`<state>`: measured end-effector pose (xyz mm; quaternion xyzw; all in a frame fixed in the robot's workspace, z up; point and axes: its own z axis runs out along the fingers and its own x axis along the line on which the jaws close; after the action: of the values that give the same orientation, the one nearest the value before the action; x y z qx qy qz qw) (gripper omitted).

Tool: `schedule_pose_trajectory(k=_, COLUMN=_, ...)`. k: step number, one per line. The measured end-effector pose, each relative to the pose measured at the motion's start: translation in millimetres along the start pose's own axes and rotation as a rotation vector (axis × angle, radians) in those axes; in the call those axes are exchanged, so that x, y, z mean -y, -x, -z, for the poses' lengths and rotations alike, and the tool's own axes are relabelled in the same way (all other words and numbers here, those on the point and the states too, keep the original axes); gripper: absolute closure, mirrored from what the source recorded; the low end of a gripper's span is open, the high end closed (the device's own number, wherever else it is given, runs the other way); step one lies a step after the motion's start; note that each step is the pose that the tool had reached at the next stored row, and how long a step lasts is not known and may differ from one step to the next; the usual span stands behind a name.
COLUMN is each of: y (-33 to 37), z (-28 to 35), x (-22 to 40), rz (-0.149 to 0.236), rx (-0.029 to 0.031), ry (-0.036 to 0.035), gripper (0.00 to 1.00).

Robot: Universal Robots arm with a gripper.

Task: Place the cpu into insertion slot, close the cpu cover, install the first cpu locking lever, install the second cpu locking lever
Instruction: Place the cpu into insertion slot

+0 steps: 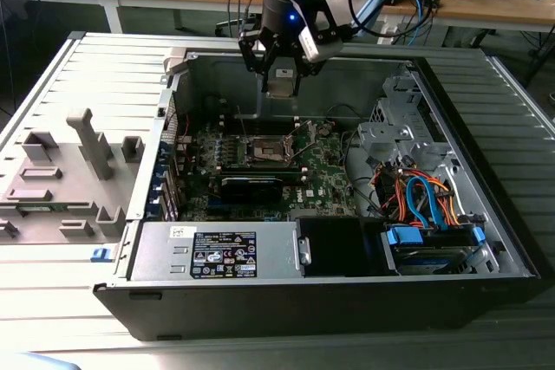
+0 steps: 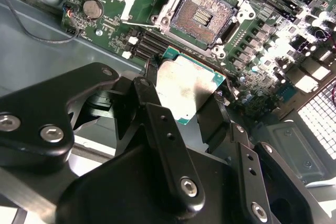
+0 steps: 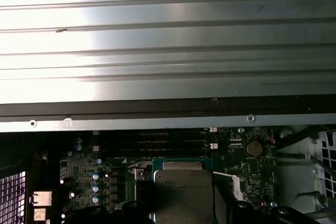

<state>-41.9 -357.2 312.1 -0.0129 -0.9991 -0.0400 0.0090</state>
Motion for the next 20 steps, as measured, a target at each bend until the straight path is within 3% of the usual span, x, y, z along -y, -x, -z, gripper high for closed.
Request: schedule_pose_trajectory(k=20, y=0.1, z=-4.2, x=2.9, rz=0.000, rx=0.0000, ry=0.0000, gripper=0.45)
